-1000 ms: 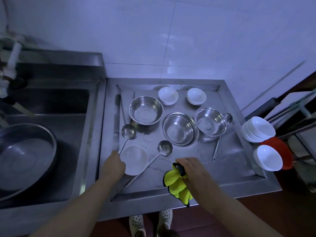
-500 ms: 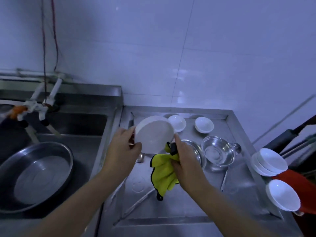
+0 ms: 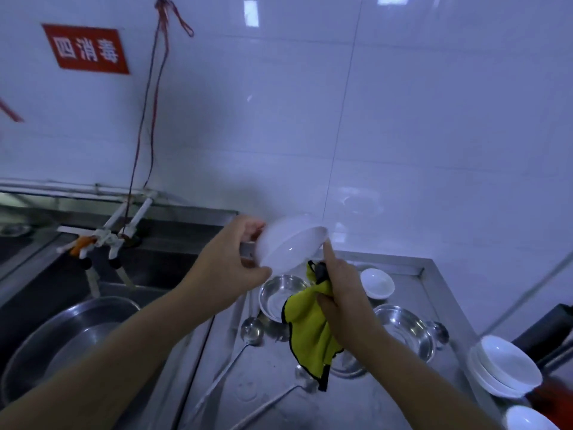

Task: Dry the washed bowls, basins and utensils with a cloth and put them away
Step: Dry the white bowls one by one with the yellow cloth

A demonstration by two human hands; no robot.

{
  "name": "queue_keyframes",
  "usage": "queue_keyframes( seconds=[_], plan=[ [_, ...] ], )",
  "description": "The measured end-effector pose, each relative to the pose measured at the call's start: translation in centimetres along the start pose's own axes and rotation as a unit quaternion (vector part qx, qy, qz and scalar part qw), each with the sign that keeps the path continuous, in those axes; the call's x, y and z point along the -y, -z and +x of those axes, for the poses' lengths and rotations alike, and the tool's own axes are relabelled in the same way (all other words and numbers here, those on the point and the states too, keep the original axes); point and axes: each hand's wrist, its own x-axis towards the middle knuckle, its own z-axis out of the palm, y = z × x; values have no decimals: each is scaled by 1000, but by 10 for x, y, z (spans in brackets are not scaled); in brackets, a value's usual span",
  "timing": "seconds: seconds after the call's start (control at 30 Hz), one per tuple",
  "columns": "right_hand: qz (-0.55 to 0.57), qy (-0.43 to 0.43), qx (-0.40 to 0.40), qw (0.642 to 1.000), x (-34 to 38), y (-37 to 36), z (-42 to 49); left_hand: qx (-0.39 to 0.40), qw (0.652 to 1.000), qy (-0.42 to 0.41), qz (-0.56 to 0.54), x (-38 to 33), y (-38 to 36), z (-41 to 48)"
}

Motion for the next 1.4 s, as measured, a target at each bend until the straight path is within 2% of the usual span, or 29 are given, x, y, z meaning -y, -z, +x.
queue_keyframes(
  seconds=[0.1,0.17,0.27,0.4,0.57,0.73,0.8,0.93,1.0,1.07,1.17,1.23,1.3,1.4],
  plan=[
    [-9,15,-30,999,15,21,11,-3,999,32,20,-2,0,1],
    [17,26,-79,996,33,35,18,-7,998,55,12,-3,-1,1],
    [34,108,-146,983,56,40,29,-13,991,96,-87,-13,-8,0],
    [2,194,-78,978,61,38,34,-26,971,107,-212,-31,-14,3],
    [-64,235,-47,969,52,44,20,-54,944,137,-294,-40,-14,6],
    [-101,271,-91,953,49,34,15,-22,954,118,-274,-50,-12,2],
    [-162,334,-103,923,36,44,21,-9,959,114,-261,-53,-9,1],
    [-289,445,-112,840,12,68,42,12,966,120,-230,-56,-2,4],
    [-290,441,-130,839,12,72,48,7,964,117,-238,-59,-3,7],
    [-255,409,-153,863,19,66,48,-3,958,112,-264,-64,-7,10],
    [-146,341,-185,910,35,45,40,-7,957,88,-276,-69,-9,16],
    [-116,319,-193,921,39,37,38,5,966,73,-247,-70,-5,20],
    [-147,344,-189,908,35,39,40,35,980,54,-190,-72,5,24],
    [-260,454,-194,830,17,54,52,109,990,19,-87,-78,25,33]
  ],
)
